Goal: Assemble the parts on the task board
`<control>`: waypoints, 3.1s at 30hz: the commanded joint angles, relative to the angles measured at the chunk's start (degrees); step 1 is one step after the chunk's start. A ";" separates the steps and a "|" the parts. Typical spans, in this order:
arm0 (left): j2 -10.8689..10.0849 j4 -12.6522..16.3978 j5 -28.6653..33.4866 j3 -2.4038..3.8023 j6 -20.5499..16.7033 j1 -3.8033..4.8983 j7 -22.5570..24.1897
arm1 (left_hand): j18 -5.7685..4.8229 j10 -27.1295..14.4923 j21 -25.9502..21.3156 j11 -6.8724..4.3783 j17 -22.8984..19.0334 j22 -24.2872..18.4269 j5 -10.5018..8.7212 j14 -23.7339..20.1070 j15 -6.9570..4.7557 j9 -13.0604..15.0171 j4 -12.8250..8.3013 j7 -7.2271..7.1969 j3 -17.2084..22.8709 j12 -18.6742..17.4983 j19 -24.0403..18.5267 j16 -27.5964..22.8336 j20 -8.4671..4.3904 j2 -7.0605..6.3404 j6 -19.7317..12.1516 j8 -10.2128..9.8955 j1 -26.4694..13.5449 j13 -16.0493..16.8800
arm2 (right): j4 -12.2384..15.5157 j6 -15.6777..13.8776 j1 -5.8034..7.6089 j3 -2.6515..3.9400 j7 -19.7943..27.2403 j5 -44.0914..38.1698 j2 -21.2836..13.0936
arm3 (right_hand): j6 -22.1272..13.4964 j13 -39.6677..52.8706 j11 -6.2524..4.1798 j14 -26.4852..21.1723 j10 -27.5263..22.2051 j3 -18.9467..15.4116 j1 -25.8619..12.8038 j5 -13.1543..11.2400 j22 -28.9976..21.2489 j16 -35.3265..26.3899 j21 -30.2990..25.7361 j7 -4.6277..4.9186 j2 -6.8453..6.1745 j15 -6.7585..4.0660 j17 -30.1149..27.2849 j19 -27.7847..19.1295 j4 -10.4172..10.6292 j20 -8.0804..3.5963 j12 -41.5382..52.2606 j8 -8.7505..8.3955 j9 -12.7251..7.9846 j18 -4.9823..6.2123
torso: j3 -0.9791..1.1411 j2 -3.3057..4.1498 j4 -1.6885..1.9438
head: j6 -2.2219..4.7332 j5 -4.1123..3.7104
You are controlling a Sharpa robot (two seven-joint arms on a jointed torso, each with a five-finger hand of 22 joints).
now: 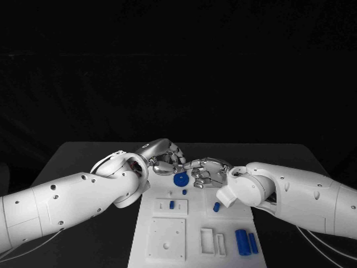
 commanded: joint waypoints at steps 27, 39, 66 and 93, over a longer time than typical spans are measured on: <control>0.03 -0.01 0.23 0.02 0.07 0.06 0.87 | 0.39 -0.41 -0.35 1.22 -0.31 0.52 -6.57 -0.19 1.14 -0.96 -0.66 1.79 -0.80 -2.73 0.20 -0.56 -3.51 -3.20 -2.68 -1.00 0.38 -1.30 | 0.13 1.04 -0.01 0.02 1.37 -0.94 -0.03 | 4.44 -0.14 -0.34 -0.07 0.00 1.58 -0.02 -1.40 1.15 0.11 0.35 0.87 1.13 -0.47 0.14 0.22 0.30 -0.16 0.19 0.50 0.46 3.14 | 0.03 0.02 0.02 | -0.12 0.03; 0.84 -0.67 -2.33 0.01 0.06 0.06 0.55 | 0.56 -0.09 -0.38 1.19 -0.21 0.53 -8.64 -0.17 1.14 -1.02 -0.50 1.78 -3.15 -2.90 0.19 -0.42 -3.46 -5.06 -2.85 -0.94 -1.09 -1.28 | 0.32 1.16 -0.01 0.02 1.33 -0.96 -0.03 | 4.47 -0.14 -0.35 -0.08 -0.02 1.64 -0.04 -1.41 1.15 0.11 0.36 0.86 1.13 -0.48 0.15 0.20 0.25 -0.16 0.19 0.51 0.47 3.14 | 0.05 0.02 0.00 | -0.12 0.09; 1.23 -1.07 -2.96 0.00 1.46 0.05 0.31 | 0.45 1.21 -0.44 0.22 -0.03 0.49 -8.49 0.06 0.23 -0.50 -0.03 0.53 -1.15 -3.16 0.45 -0.26 -3.82 -0.89 1.21 1.40 2.15 -1.20 | 0.44 1.47 -0.01 0.02 1.24 -0.97 -0.07 | 4.54 -0.15 -0.37 -0.10 -0.07 1.77 -0.07 -1.39 1.15 0.10 0.37 0.83 1.14 -0.50 0.17 0.17 0.12 -0.16 0.19 0.52 0.48 3.14 | -0.03 0.01 0.01 | -0.12 0.11; 1.23 -1.18 -2.40 0.00 1.61 0.04 0.45 | 0.14 3.55 -0.30 -0.42 0.04 0.61 -8.53 0.41 -0.39 -0.74 2.33 -0.23 3.06 -4.65 0.65 -0.37 -4.45 1.82 3.85 2.49 3.16 -1.81 | 0.50 2.07 -0.01 0.02 0.78 -1.24 -0.16 | 3.49 -0.07 0.05 -0.56 -0.80 -2.27 -2.60 -0.69 1.14 -0.01 0.55 1.22 -0.96 -0.13 0.31 -0.27 -1.92 0.06 0.26 -0.09 0.36 3.14 | -0.01 0.01 0.01 | -0.15 0.15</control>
